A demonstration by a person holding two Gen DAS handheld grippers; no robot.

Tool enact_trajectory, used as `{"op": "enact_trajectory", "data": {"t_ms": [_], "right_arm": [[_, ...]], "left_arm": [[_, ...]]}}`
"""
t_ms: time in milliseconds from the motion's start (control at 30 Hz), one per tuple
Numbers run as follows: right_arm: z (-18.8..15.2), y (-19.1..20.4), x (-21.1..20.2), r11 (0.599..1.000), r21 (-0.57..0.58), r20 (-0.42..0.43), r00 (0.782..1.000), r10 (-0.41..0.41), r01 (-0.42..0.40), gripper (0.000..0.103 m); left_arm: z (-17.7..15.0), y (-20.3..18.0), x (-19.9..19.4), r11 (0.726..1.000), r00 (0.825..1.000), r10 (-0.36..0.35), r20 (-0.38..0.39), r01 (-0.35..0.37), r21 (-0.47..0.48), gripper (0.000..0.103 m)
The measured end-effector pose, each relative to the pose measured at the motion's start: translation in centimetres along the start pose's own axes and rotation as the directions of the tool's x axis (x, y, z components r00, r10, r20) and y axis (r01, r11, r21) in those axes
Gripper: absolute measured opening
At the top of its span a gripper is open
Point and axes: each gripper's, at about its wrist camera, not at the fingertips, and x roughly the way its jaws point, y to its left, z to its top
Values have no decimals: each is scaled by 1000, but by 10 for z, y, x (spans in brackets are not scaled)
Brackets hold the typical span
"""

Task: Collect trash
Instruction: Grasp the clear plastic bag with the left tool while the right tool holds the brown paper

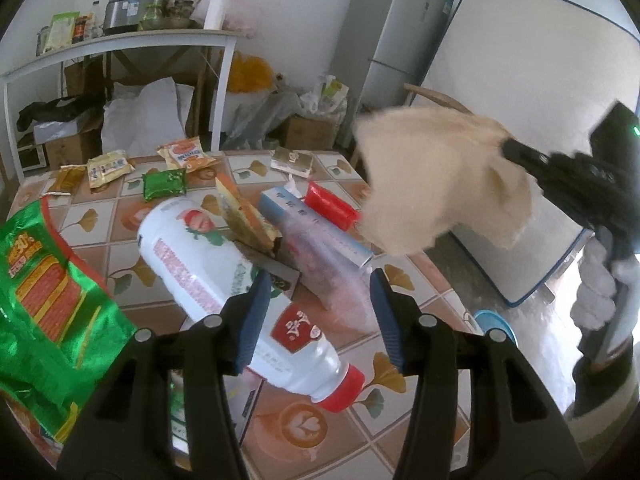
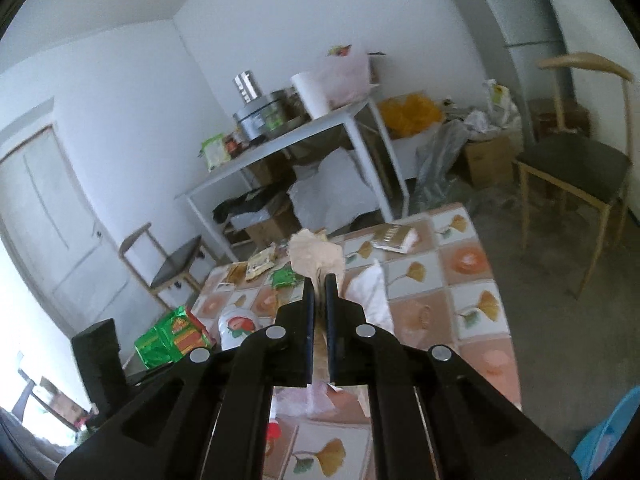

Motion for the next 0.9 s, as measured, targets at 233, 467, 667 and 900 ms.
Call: {"op": "enact_trajectory", "data": {"t_ms": [233, 467, 667, 900], "right_arm": [[-23, -29, -16, 995, 87, -19, 998, -57, 59, 6], [-47, -49, -13, 985, 156, -60, 996, -61, 70, 6], [-56, -51, -12, 986, 156, -72, 996, -53, 64, 6], [-58, -51, -14, 987, 154, -67, 997, -43, 53, 6]], "left_arm": [[2, -7, 16, 1000, 999, -12, -46, 11, -7, 55], [3, -13, 34, 998, 993, 67, -101, -65, 20, 55], [7, -20, 54, 996, 985, 87, -152, -81, 42, 54], [7, -26, 74, 990, 972, 132, -195, -121, 67, 36]]}}
